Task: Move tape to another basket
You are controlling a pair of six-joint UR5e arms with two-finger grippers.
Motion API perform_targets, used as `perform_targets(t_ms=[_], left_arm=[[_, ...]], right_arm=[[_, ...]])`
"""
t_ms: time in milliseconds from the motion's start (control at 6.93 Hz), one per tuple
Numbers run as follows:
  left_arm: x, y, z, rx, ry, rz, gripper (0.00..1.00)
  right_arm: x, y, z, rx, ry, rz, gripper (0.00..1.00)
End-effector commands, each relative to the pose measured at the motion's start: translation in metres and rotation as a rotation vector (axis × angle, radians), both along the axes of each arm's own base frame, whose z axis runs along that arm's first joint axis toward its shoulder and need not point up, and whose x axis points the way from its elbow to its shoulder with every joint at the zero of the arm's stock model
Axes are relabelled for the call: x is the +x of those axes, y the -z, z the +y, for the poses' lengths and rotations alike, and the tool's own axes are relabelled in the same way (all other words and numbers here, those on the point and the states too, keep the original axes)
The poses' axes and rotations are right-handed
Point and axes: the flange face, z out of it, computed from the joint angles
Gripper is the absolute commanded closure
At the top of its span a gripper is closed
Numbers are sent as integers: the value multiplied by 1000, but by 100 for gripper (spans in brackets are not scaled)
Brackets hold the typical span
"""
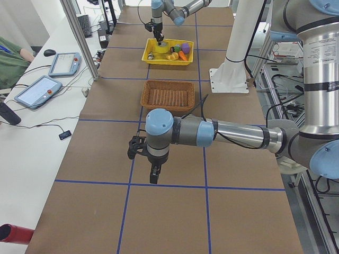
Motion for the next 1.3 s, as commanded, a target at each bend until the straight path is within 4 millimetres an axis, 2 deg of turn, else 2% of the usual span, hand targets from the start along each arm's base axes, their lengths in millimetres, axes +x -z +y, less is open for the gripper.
perform_targets(t_ms=[0,144,288,577,865,1154], left_arm=[[0,22,-7,15,37,5,2],[10,43,-13,54,40,11,3],[23,62,-21,117,72,69,3],[54,111,-24,205,187,300,3],[76,160,-23,232,306,475,3],[145,210,-27,270,212,643,3]], right_arm=[[31,54,7,-35,-89,-103,100],[33,90,9,-75,-187,-191,100],[28,108,14,-117,-272,-309,100],[23,131,29,-192,-362,-496,100],[14,155,54,-282,-390,-694,100],[-13,174,94,-355,-378,-905,100]])
